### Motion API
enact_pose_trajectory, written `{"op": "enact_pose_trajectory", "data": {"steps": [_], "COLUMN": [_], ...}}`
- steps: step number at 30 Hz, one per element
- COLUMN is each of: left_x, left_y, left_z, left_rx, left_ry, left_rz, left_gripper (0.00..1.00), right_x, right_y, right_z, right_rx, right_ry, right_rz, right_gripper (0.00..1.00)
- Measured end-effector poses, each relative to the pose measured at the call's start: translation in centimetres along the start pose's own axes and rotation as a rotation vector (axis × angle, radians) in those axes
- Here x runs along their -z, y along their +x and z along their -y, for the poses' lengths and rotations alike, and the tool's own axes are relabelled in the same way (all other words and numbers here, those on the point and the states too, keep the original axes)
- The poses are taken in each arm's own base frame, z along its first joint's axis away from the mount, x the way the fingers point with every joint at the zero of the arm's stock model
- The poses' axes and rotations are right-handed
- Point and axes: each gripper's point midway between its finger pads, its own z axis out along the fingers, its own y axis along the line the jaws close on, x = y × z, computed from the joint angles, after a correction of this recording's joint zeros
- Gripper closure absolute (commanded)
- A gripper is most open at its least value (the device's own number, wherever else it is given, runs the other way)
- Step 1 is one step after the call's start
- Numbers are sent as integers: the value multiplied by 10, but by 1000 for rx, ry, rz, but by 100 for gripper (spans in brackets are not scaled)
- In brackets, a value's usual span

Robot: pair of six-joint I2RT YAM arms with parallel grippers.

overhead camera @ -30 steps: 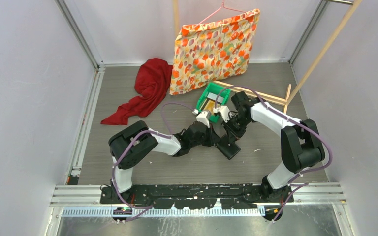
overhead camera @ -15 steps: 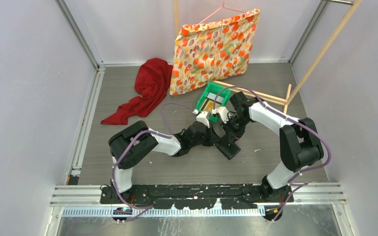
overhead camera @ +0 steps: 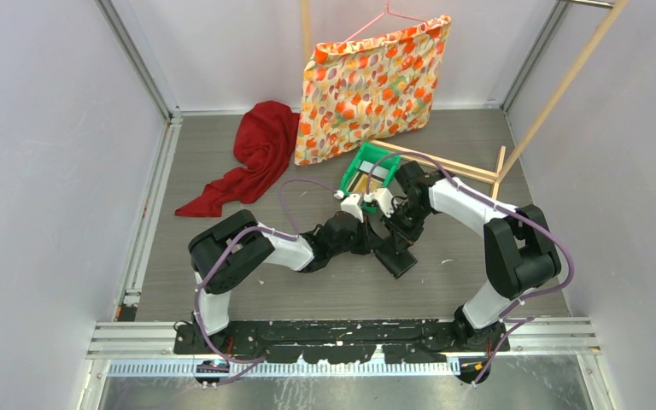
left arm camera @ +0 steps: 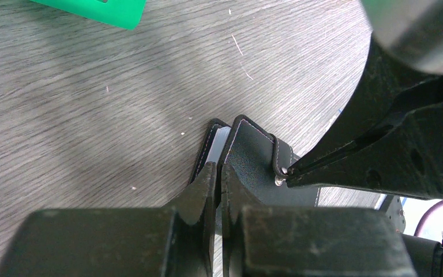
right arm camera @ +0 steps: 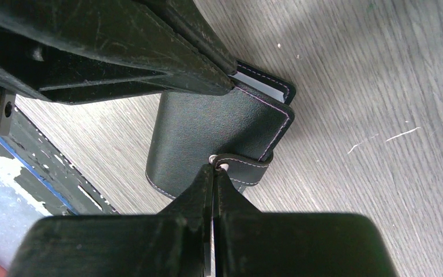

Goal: Put the credit cards into the card holder
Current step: Close the card holder at the center of the board.

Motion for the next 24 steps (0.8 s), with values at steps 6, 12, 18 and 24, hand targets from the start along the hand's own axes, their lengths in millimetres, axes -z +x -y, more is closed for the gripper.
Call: {"op": "enact_pose_trajectory", "data": {"steps": [6,12,18,24], "left_x": [0,0,1,2], "left_y": [0,1,2,4], "left_z": [0,0,0,0], "left_rx": [0,9,30,48], "left_ry": [1,1,5,7], "left_rz": [1,0,-4,-5], "left_gripper": [100,100,100,100], "right_x": [-2,-3,-5,-6], "right_y": [0,0,-1,-1], "right_z": [-1,-3,-4,-4], "right_rx": [7,19,30,30], "right_ry": [0,5,11,9], "right_rz": [-11,-25,-48,-63], "right_gripper": [99,99,99,99]}}
